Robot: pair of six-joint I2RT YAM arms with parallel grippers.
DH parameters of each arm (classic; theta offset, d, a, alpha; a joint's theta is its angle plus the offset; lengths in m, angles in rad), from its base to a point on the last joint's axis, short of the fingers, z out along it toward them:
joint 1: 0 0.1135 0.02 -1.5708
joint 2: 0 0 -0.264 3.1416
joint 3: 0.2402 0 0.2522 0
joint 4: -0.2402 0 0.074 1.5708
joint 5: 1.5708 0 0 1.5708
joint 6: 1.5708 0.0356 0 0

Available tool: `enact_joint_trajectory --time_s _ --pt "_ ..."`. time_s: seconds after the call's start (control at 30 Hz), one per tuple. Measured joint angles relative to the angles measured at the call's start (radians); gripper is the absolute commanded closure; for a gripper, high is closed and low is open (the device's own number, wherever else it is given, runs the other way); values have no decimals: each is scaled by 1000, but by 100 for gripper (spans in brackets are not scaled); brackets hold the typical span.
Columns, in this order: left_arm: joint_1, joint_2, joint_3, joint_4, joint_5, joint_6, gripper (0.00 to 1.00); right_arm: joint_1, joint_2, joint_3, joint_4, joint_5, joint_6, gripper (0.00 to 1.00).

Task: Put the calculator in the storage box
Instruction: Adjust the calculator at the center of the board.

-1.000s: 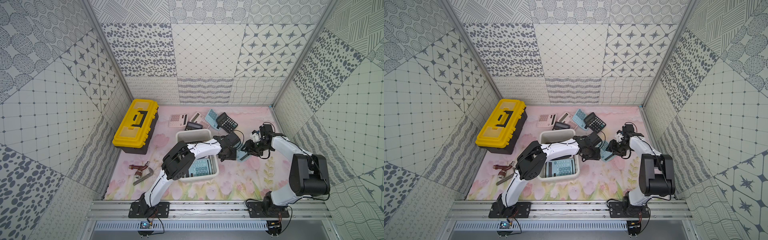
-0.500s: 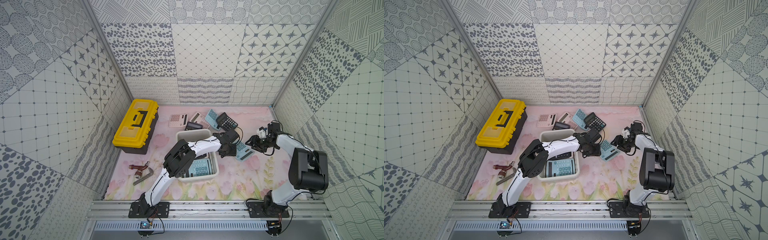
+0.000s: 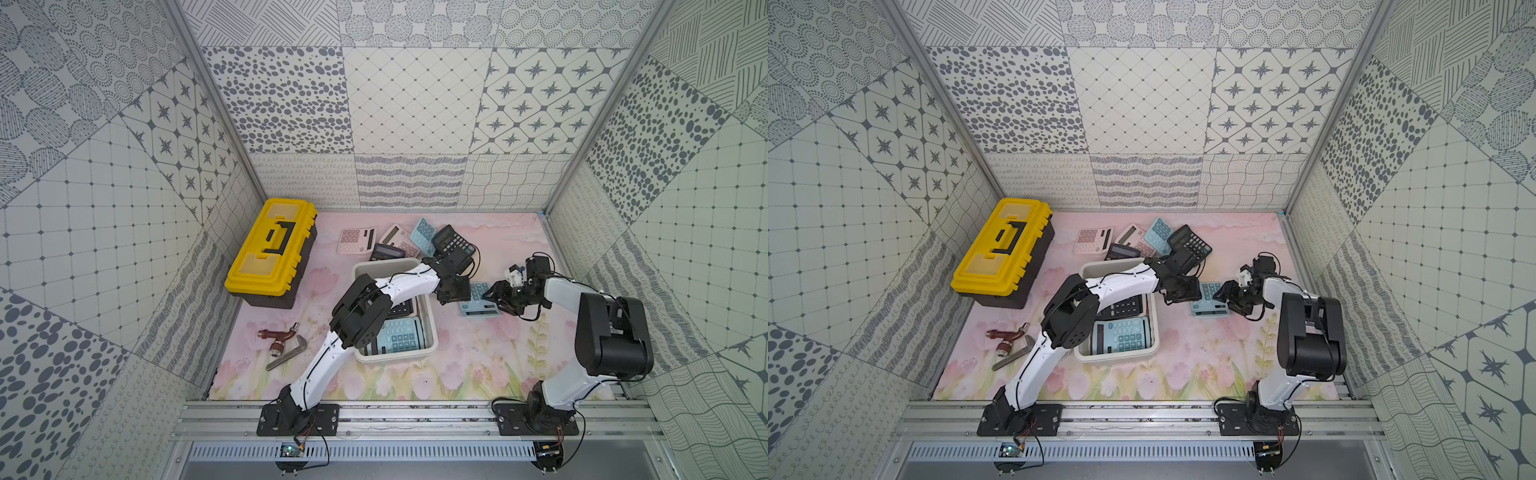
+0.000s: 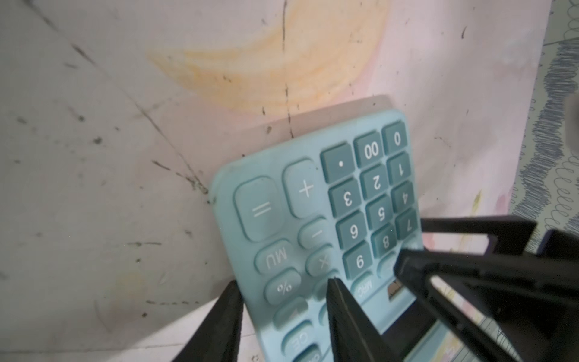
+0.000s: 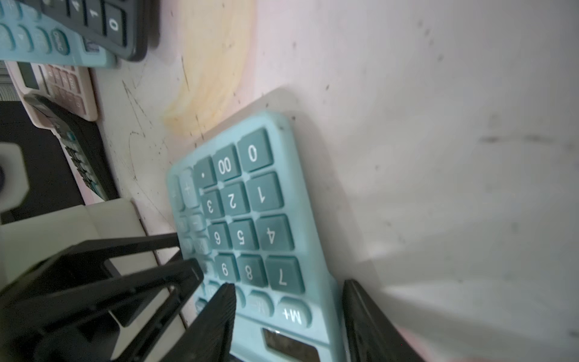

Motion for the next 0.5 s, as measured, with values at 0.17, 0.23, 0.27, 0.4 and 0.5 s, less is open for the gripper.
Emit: enact_joint_trajectory --time_s 0.17,0.23,0.27,0.4,0.5 --pt "1 22 29 0 0 -2 53 51 -142 -144 18 -6 80 40" --pt "1 27 33 0 6 -3 53 74 -208 -197 21 -9 116 39" --pt "1 30 35 0 10 -4 53 82 -245 -222 21 -10 138 39" --pt "1 31 41 3 32 -7 51 97 -386 -293 15 -13 210 34" --pt "2 23 42 2 45 -11 49 97 -462 -303 -4 5 240 33"
